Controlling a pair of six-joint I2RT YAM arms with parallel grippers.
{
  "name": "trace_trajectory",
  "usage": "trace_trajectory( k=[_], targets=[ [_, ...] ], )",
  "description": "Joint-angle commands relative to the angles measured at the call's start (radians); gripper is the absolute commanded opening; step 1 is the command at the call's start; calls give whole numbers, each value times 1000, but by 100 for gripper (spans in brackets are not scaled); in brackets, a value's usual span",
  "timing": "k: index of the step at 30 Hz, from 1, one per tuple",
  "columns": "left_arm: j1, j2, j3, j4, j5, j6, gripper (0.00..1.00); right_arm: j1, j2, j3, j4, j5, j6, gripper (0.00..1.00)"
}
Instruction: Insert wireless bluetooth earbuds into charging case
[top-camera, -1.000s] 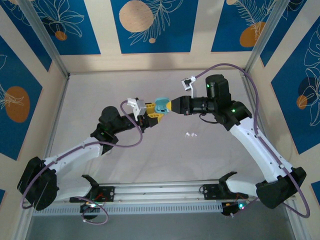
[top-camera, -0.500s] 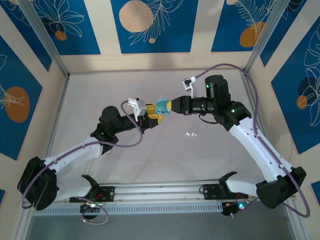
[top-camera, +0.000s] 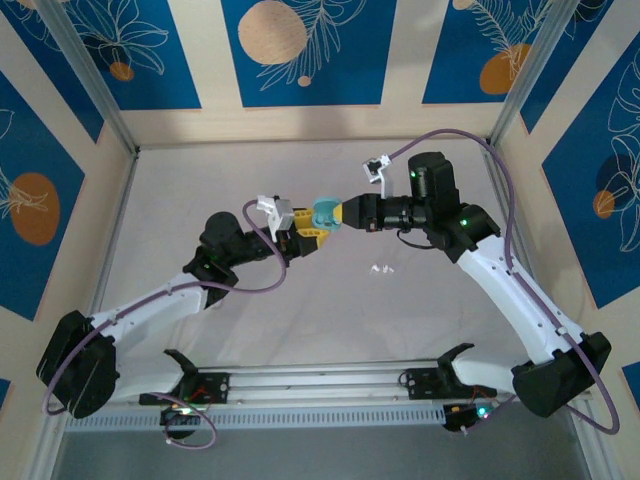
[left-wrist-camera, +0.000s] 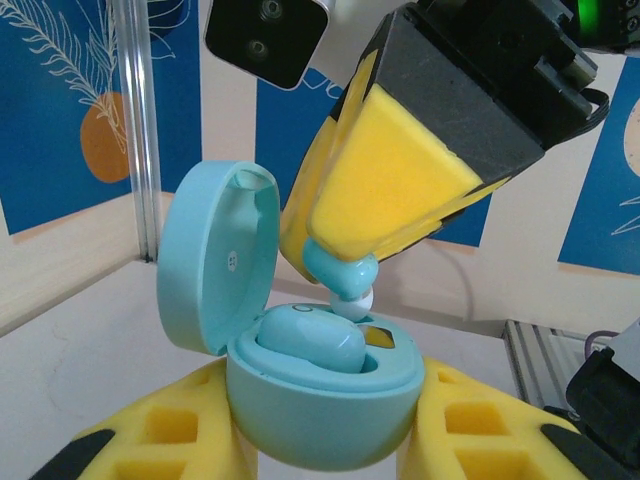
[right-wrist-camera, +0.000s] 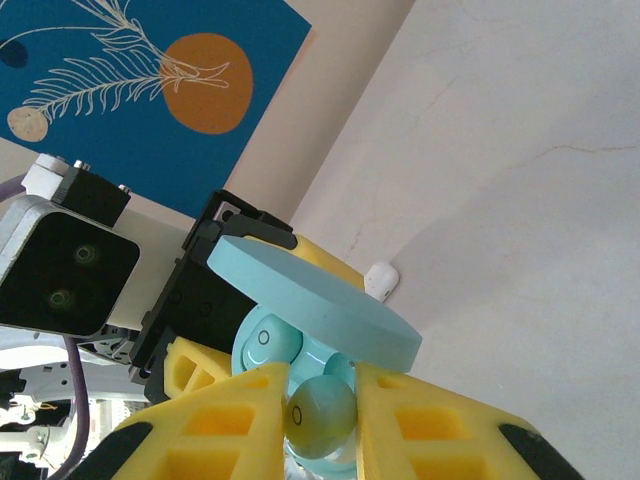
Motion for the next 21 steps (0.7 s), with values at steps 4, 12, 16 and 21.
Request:
trace_trajectory(
  k=[4,12,16,21],
  targets=[
    [-17,-5,32,53,24,-10,30,16,17,-2,-18,21,-32,22],
    [-17,-6,31,58,19,-9,30,31,24,9,-69,76,-61,26],
    [-17,-12,30,56,15,-5,30,33,23,17,-79,92,-69,27],
    [-17,-19,29,49,13,-1,30,35,25,23,-84,101,-70,30]
  ],
)
